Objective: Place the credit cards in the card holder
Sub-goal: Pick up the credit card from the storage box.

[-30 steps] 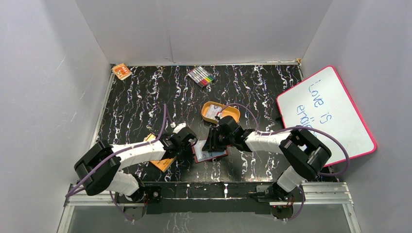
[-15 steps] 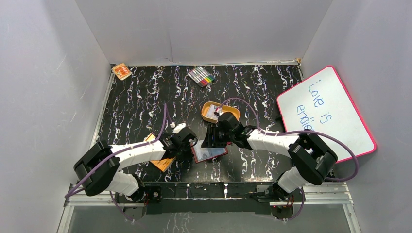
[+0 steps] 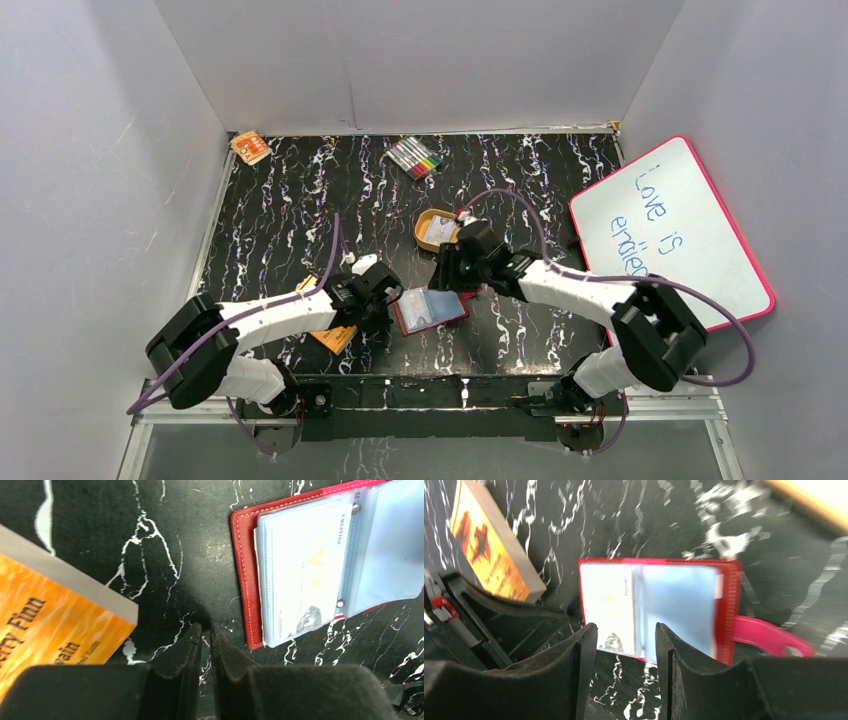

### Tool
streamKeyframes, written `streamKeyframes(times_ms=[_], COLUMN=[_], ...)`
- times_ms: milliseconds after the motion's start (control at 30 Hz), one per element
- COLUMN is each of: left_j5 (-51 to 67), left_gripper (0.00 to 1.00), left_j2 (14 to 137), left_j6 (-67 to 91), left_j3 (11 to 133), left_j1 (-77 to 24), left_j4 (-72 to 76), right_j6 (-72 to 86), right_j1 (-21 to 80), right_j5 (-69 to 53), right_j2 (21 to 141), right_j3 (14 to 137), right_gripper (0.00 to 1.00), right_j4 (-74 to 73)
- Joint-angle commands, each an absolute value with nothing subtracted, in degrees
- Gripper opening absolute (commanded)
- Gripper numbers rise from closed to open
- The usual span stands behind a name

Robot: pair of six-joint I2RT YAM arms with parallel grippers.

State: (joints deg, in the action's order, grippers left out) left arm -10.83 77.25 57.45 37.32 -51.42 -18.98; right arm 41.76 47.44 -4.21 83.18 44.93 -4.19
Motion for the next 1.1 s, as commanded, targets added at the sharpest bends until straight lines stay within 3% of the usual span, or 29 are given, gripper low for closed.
streamKeyframes(times_ms=[0,100,233,300,667,1067], left_j5=[-14.56,-15.22,-15.88,-15.76,-14.85,-15.22], left_gripper=[0.13,0.22,0.42,0.46,0.48,0.48], left_j2=[71.34,66.33,60.87,59.24,55.93,57.70], left_j6=[56.49,55.85,55.99,56.08,60.90,59.55], left_j3=[38.49,38.59,37.62,37.19,33.99,34.81], left_j1=[-50.94,-50.94,-50.89,-50.94,-50.91,-50.92], left_j4=[-23.86,-24.26,-24.28,-24.57,-25.84,-26.09], right_j6=[38.28,36.76,34.81,34.53,41.90,44.47], right_j1=[39.96,33.42,27.79,27.38,28.35,28.91], right_j5=[5.55,5.49,0.54,-3.45,-4.79,-4.83], right_j2=[75.99,77.38,85.13,88.94,98.17,104.24], right_j3=[51.15,55.21,60.71,62.78,62.85,64.47], right_gripper=[0.54,0.55,0.56,0.57,0.65,0.59], right_j4=[-8.51,-10.47,-11.52,-10.27,-2.13,-1.93])
